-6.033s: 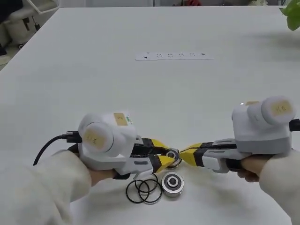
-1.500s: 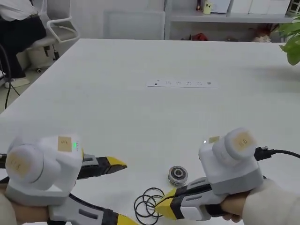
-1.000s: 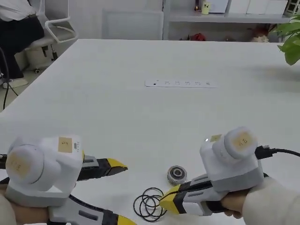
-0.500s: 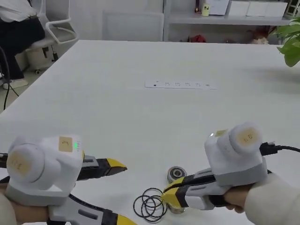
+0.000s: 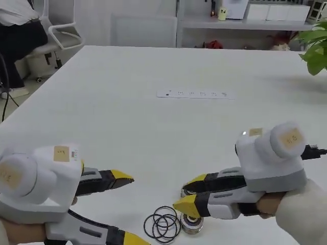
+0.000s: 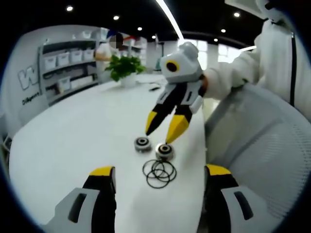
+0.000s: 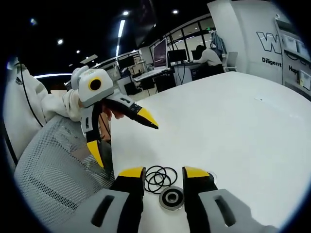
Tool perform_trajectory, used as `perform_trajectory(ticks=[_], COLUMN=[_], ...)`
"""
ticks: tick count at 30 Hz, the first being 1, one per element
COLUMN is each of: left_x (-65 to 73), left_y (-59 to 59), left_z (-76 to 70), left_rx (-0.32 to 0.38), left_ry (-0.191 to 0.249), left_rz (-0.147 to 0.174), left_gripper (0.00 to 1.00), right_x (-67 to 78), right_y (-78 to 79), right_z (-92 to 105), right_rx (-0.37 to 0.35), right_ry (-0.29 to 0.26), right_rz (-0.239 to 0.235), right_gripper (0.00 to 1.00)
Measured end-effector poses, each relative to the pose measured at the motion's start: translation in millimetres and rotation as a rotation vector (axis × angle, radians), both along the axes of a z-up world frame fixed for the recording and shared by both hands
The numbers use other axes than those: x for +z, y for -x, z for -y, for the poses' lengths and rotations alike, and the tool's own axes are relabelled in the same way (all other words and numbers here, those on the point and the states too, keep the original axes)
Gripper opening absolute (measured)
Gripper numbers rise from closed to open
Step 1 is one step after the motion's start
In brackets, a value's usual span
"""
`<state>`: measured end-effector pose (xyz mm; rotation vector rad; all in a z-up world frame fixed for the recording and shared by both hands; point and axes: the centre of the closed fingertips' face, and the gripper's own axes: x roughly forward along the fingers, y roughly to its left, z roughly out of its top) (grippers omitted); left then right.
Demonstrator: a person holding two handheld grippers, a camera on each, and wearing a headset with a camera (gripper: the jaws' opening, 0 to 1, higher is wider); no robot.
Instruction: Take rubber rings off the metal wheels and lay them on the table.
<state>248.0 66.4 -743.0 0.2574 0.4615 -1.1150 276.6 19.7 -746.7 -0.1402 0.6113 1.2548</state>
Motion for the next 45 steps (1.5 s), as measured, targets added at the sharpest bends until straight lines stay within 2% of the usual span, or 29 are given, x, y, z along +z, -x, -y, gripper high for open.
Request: perform_trajectory(ticks=[5,12,17,18,21,23,29,32,34,38,45], left_x=[3.9,14.8,26.7,28.9,31.4,31.8,35.9,40.0,40.1,39.4,33.8], left_y=[-1.2,-1.3,-0.5,-1.5,-3.4,-2.4,1.8,4.0,3.3,0.8,3.0], left_z=[-3.7,-13.4,-21.1,-23.4,-27.0,-27.1,-30.1,-33.1,-34.5,-35.4,-33.6], left_rx=[0.023,0.088,0.132,0.145,0.167,0.168,0.171,0.193,0.207,0.214,0.205], left_ry=[0.016,0.063,0.109,0.118,0.128,0.129,0.135,0.174,0.189,0.181,0.170], left_rz=[0.006,0.011,0.028,0.033,0.037,0.035,0.047,0.051,0.042,0.047,0.032], left_gripper=[0.78,0.84,0.88,0.88,0.88,0.88,0.89,0.89,0.89,0.89,0.89], right_x=[4.5,15.6,22.6,23.7,24.9,26.3,23.3,21.4,20.4,17.7,12.9], right_y=[2.2,6.0,3.3,0.3,-1.9,-1.5,3.0,4.2,5.5,8.3,11.7], right_z=[4.3,10.9,18.7,22.0,29.8,34.4,45.2,52.2,55.7,61.5,76.7], right_rx=[0.017,0.003,-0.023,-0.040,-0.056,-0.064,-0.071,-0.079,-0.081,-0.082,-0.116], right_ry=[0.009,-0.021,-0.035,-0.031,-0.014,-0.018,0.004,0.027,0.028,0.035,0.017], right_rz=[0.035,0.037,0.055,0.070,0.098,0.099,0.101,0.105,0.099,0.089,0.059], right_gripper=[0.38,0.53,0.63,0.66,0.74,0.77,0.84,0.88,0.89,0.90,0.92])
